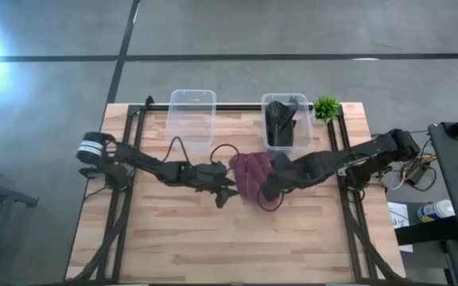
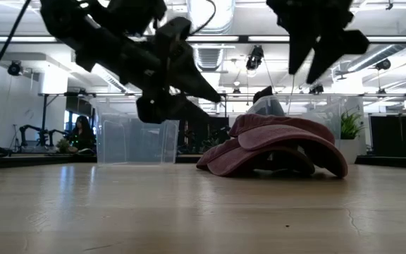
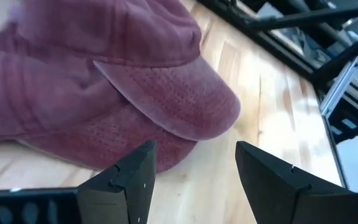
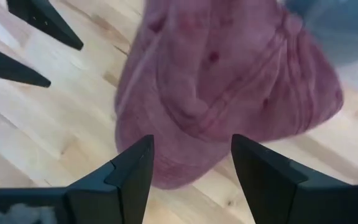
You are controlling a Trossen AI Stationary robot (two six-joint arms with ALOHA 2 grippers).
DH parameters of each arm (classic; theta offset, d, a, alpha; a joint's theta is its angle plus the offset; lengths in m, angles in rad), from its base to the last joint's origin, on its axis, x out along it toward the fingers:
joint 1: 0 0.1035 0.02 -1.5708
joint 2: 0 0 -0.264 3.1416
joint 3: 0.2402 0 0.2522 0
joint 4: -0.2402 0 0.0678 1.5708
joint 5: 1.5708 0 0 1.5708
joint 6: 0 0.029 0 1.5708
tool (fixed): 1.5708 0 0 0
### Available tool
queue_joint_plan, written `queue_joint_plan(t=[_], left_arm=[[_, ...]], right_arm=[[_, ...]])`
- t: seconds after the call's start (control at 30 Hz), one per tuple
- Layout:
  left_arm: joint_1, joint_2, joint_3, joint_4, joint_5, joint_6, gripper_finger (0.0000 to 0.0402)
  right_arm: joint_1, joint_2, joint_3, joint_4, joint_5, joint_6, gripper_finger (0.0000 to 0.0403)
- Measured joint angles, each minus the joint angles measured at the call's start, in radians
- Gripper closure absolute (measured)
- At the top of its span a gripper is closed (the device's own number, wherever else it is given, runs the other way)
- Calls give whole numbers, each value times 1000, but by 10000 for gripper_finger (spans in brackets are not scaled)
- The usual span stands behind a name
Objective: Pick & Place hat
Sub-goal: Put the right red cap into the left transparent bin
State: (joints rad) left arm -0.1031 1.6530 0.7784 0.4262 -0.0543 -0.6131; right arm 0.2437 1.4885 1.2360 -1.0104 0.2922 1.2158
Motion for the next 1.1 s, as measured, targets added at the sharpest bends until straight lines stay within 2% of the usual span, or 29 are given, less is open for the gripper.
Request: queue_joint_plan(t=[0.2, 0.43, 0.57, 0.8, 1.1], left_arm=[[35, 65, 37, 6, 64, -135, 188], [83, 73, 35, 22, 108, -279, 188], [101, 82, 35, 80, 142, -361, 188], [126, 166, 61, 121, 140, -456, 188], [132, 274, 174, 123, 140, -458, 188]], right_arm=[[7, -14, -110, 78, -5, 65, 193], [7, -42, -222, 222, -14, 98, 193], [7, -44, -269, 246, -14, 113, 193], [7, -46, -339, 346, -32, 90, 193], [7, -47, -451, 535, -91, 86, 193]])
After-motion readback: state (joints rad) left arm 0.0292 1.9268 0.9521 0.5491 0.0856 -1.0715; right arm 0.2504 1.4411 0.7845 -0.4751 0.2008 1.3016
